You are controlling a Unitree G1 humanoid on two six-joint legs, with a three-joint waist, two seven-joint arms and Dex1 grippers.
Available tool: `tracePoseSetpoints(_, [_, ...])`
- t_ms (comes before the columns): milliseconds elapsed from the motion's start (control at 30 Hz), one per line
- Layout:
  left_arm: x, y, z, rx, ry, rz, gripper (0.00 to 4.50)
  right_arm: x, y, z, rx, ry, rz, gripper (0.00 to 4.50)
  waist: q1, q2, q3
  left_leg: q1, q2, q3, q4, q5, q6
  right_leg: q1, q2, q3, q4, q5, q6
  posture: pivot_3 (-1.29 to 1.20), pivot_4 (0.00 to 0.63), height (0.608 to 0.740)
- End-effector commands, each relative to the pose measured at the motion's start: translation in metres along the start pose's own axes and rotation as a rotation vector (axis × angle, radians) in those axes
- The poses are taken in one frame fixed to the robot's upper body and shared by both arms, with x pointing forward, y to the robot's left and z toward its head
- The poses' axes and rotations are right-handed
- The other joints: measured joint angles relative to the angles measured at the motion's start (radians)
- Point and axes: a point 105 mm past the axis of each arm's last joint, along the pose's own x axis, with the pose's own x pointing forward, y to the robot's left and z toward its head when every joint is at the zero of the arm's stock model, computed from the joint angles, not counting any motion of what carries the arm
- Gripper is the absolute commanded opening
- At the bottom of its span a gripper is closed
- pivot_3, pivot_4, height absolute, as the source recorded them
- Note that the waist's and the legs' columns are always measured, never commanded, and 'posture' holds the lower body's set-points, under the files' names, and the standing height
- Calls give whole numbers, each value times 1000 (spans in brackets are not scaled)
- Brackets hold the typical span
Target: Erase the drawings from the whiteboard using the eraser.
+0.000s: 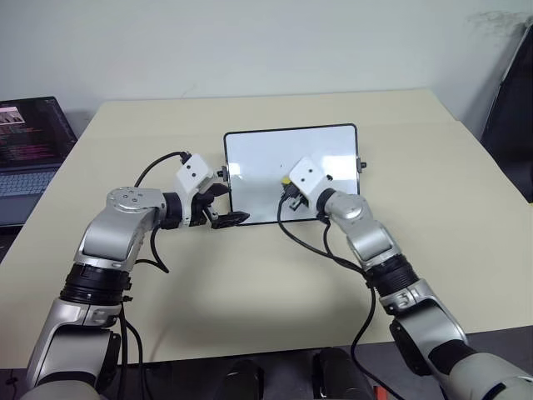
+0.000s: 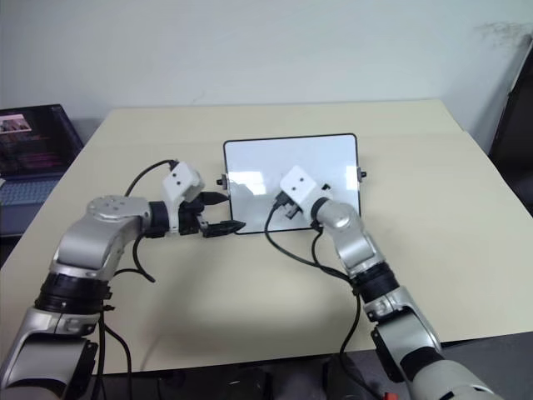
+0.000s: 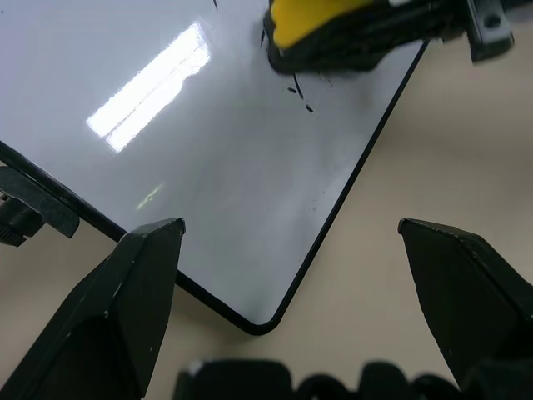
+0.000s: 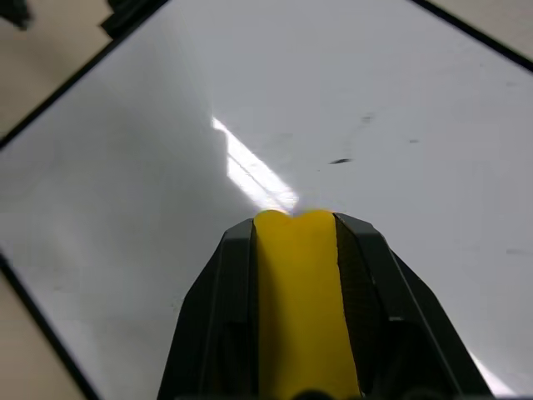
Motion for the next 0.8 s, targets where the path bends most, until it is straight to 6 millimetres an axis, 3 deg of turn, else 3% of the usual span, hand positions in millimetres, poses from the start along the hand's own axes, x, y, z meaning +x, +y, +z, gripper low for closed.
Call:
tracePoseSetpoints(33, [-5,2,11,26,-35,17,4500,3,4,5,-8,-4,10,975,2,0,0,0,0,0,0,0,0,0,0,0,0,0,0,0,150,740])
tracePoseSetpoints(233, [-4,3,11,26,-35,19,4500,-8,-14,10,-4,-30,-30,975,6,0,0,0,0,0,0,0,0,0,0,0,0,0,0,0,150,740])
tracePoseSetpoints(467, [-5,3,10,23,-33,18,4500,-45,-39,44,71,-185,-54,974,13,0,0,-4,0,-1,-1,0,-1,-3,0,-1,-2,0,0,0,150,740])
tracePoseSetpoints(667, [-2,1,9,27,-30,6,4500,-54,-47,23,9,-147,-119,973,13,0,0,-4,0,0,-1,-1,-1,-3,0,-1,-2,0,0,0,150,740])
tracePoseSetpoints(800, [2,-1,9,35,-24,-9,4500,-41,-33,14,-27,-140,-131,973,9,0,0,-3,1,1,-1,-1,-1,-3,0,0,-2,0,0,0,150,740])
